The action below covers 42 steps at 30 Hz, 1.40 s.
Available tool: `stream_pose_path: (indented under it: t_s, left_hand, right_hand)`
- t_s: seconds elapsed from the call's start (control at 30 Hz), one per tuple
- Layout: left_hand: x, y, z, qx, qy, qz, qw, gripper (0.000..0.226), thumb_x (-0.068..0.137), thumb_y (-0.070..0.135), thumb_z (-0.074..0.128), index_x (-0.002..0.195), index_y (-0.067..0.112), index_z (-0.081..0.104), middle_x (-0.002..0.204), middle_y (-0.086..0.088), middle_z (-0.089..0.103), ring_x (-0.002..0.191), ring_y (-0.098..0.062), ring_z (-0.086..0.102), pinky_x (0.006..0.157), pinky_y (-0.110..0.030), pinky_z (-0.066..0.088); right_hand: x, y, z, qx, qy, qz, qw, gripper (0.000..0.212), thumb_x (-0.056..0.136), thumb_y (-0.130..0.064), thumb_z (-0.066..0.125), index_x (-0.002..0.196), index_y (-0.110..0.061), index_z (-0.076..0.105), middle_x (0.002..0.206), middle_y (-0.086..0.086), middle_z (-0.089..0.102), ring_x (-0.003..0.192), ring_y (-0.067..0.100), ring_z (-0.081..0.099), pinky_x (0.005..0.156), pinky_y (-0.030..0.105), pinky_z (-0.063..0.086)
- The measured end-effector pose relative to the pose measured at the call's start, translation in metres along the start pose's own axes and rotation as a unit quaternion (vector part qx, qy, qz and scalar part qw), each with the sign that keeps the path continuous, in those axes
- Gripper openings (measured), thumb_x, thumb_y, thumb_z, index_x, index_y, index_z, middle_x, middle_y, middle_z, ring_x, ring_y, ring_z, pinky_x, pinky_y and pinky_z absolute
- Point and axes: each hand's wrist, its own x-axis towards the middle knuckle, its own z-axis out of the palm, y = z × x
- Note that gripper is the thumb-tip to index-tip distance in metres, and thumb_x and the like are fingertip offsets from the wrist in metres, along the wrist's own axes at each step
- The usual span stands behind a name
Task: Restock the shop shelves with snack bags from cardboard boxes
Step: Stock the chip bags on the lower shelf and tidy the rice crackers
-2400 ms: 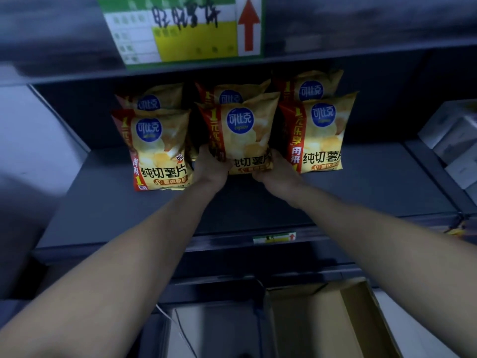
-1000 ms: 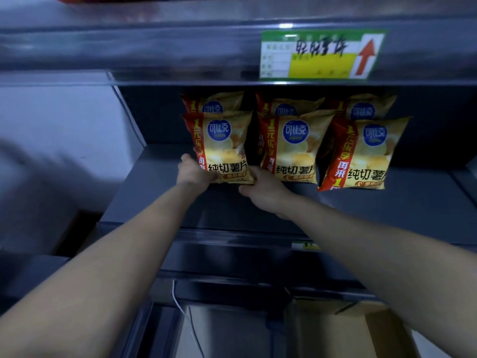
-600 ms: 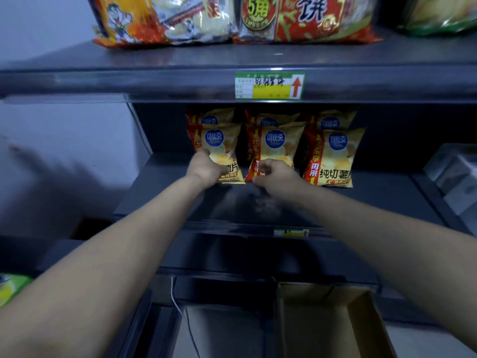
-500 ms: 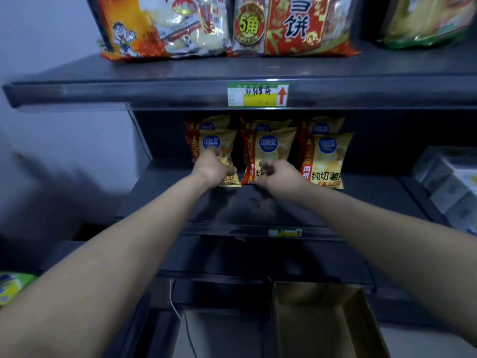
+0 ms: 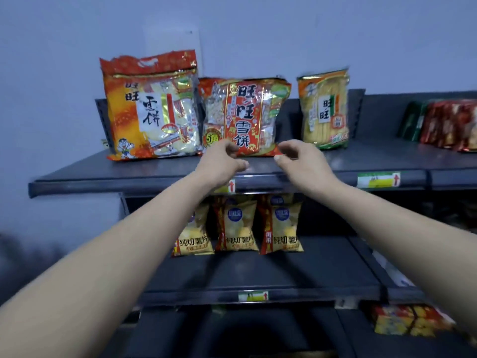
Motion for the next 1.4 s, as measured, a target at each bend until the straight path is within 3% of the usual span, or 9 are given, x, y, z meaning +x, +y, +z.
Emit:
stream_pose_path:
  t_s: [0.23, 0.4, 0.53, 0.63, 0.73, 0.87, 1.03, 1.23, 1.4]
  left_hand:
    - [0.072, -0.007, -0.029, -0.009, 0.055, -0.033, 0.998, 0.065, 0.082, 0.018, 0.073, 0.134, 0.004, 0.037, 0.13, -0.011, 0.052, 0.11, -0.025, 0.053, 0.087, -0.031, 0.041]
    - [0.134, -0.027, -0.028, -0.02, 0.065, -0.045, 0.997, 0.077, 0.078, 0.019, 0.076, 0.137, 0.004, 0.029, 0.138, -0.013, 0.047, 0.124, -0.03, 0.049, 0.098, -0.039, 0.043]
    - [0.174, -0.044, -0.023, -0.014, 0.056, -0.064, 0.996, 0.084, 0.072, 0.024, 0.082, 0.135, 0.004, 0.03, 0.138, -0.013, 0.047, 0.125, -0.032, 0.05, 0.102, -0.043, 0.044]
    - [0.191, -0.052, -0.013, 0.018, 0.075, -0.082, 0.994, 0.097, 0.064, 0.036, 0.085, 0.137, 0.003, 0.031, 0.143, -0.017, 0.038, 0.129, -0.036, 0.044, 0.105, -0.049, 0.04]
    - [0.197, -0.048, -0.002, 0.046, 0.068, -0.083, 0.993, 0.101, 0.067, 0.042, 0.082, 0.141, 0.003, 0.026, 0.146, -0.019, 0.026, 0.134, -0.037, 0.034, 0.111, -0.049, 0.033]
    - [0.202, -0.047, 0.005, 0.059, 0.057, -0.083, 0.993, 0.103, 0.068, 0.044, 0.08, 0.144, 0.005, 0.023, 0.146, -0.019, 0.028, 0.134, -0.037, 0.034, 0.112, -0.047, 0.031]
    - [0.197, -0.046, 0.003, 0.031, 0.073, -0.094, 0.992, 0.099, 0.065, 0.038, 0.083, 0.141, 0.004, 0.028, 0.141, -0.018, 0.04, 0.129, -0.035, 0.043, 0.107, -0.049, 0.039]
    - [0.174, -0.019, 0.015, 0.035, 0.201, -0.01, 0.979, 0.067, 0.072, 0.03, 0.076, 0.125, 0.009, 0.041, 0.129, -0.013, 0.047, 0.119, -0.032, 0.051, 0.097, -0.049, 0.047]
    - [0.155, 0.042, 0.075, 0.009, 0.046, 0.095, 0.994, 0.048, 0.086, 0.023, 0.067, 0.128, 0.01, 0.045, 0.118, -0.004, 0.052, 0.106, -0.019, 0.053, 0.085, -0.027, 0.043]
  right_hand:
    - [0.061, -0.002, -0.004, -0.004, -0.024, 0.069, 0.997, 0.062, 0.094, -0.031, 0.055, 0.146, -0.007, 0.03, 0.15, 0.009, 0.037, 0.136, 0.025, 0.038, 0.109, 0.034, 0.033]
    - [0.11, -0.001, 0.024, 0.06, -0.037, 0.138, 0.988, 0.078, 0.088, -0.034, 0.063, 0.146, -0.004, 0.021, 0.151, 0.01, 0.033, 0.136, 0.026, 0.037, 0.103, 0.031, 0.034]
    - [0.164, 0.034, 0.062, 0.106, -0.023, 0.148, 0.983, 0.137, 0.036, -0.066, 0.073, 0.148, -0.025, 0.005, 0.149, 0.011, 0.035, 0.133, 0.032, 0.041, 0.108, 0.051, 0.037]
    - [0.176, 0.041, 0.065, 0.122, -0.004, 0.15, 0.981, 0.126, 0.055, -0.04, 0.083, 0.147, -0.033, -0.003, 0.142, 0.009, 0.042, 0.128, 0.031, 0.047, 0.105, 0.053, 0.04]
    - [0.184, 0.044, 0.057, 0.125, 0.009, 0.168, 0.978, 0.108, 0.078, -0.015, 0.074, 0.149, -0.026, -0.006, 0.139, 0.009, 0.048, 0.122, 0.03, 0.053, 0.103, 0.052, 0.043]
    - [0.194, 0.056, 0.055, 0.142, 0.018, 0.156, 0.977, 0.093, 0.079, -0.012, 0.073, 0.145, -0.032, 0.01, 0.126, 0.007, 0.057, 0.11, 0.028, 0.06, 0.094, 0.054, 0.05]
    - [0.19, 0.06, 0.042, 0.114, -0.001, 0.142, 0.983, 0.093, 0.083, -0.016, 0.071, 0.149, -0.016, 0.005, 0.137, 0.012, 0.05, 0.12, 0.03, 0.054, 0.099, 0.044, 0.047]
    - [0.165, 0.067, -0.001, -0.001, 0.036, 0.074, 0.997, 0.059, 0.093, -0.022, 0.057, 0.144, -0.007, 0.031, 0.144, 0.011, 0.044, 0.131, 0.027, 0.044, 0.103, 0.035, 0.038]
    - [0.163, 0.106, -0.049, -0.011, 0.158, 0.103, 0.982, 0.04, 0.092, -0.017, 0.054, 0.13, -0.008, 0.05, 0.132, 0.009, 0.056, 0.12, 0.028, 0.053, 0.097, 0.035, 0.043]
